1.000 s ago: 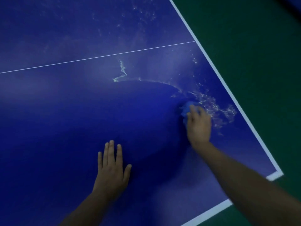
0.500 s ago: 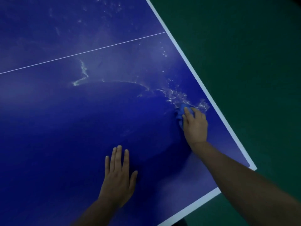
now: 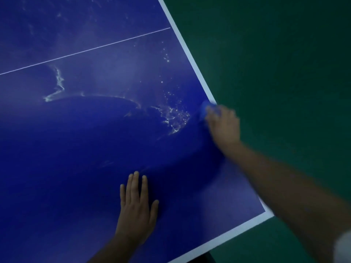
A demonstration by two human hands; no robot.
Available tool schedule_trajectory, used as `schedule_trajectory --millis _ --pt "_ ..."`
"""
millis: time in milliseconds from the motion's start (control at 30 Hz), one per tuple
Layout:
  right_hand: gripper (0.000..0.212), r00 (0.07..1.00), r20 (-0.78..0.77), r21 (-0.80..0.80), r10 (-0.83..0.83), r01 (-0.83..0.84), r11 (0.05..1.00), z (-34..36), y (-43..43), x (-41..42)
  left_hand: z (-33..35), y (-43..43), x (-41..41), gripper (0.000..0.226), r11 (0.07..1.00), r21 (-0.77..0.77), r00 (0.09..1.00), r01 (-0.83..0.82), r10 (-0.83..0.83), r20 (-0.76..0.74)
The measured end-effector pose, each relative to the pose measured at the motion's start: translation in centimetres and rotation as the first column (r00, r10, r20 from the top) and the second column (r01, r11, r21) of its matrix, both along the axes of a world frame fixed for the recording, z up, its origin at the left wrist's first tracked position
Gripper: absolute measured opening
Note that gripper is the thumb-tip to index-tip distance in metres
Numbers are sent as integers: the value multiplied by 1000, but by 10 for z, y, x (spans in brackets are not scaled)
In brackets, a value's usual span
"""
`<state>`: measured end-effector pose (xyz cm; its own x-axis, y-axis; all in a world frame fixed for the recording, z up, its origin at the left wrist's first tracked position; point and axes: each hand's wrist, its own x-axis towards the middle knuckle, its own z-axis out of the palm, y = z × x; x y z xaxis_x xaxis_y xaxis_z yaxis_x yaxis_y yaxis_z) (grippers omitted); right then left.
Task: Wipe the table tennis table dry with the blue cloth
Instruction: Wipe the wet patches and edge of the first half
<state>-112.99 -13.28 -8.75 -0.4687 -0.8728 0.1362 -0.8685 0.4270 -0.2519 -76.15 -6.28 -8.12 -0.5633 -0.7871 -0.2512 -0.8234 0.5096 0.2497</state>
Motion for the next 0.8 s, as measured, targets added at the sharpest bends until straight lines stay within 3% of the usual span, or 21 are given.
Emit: schedule_trajectory --millis 67,133,200,300,400,467,533,600,667,733,800 --pt "41 964 89 15 -251 251 968 14 -31 -53 3 1 -8 74 1000 -10 1000 -24 24 -3" --pt "40 958 91 -76 -270 277 958 29 -43 -56 5 -1 -15 75 997 -16 997 -76 76 -13" --pt "35 987 126 -222 -98 124 967 41 -33 -14 6 -3 -19 75 994 -12 993 -112 112 -22" --pt "25 957 177 -190 229 -195 962 37 20 91 2 -3 -19 77 992 -10 992 -125 125 -6" --pt "55 762 130 -11 634 -639 769 10 87 166 -2 -3 -11 78 984 -23 983 -178 179 35" --pt "56 667 109 8 737 -742 670 -11 85 158 -1 1 -6 78 979 -25 977 -205 206 56" --pt "50 649 19 23 760 -761 649 -14 35 127 1 4 -2 79 977 -25 976 -210 211 55" --pt "42 774 -142 61 617 -615 786 -6 -33 79 3 6 5 79 979 -27 977 -202 203 62" --pt "35 955 -119 41 271 -268 963 8 -100 17 6 7 11 79 978 -35 976 -206 208 70" --pt "36 997 26 4 -78 78 997 25 -133 -30 8 6 17 79 971 -45 969 -233 236 72" --pt "38 984 48 -40 -174 176 984 38 -135 -29 8 3 27 79 963 -43 961 -266 268 68"
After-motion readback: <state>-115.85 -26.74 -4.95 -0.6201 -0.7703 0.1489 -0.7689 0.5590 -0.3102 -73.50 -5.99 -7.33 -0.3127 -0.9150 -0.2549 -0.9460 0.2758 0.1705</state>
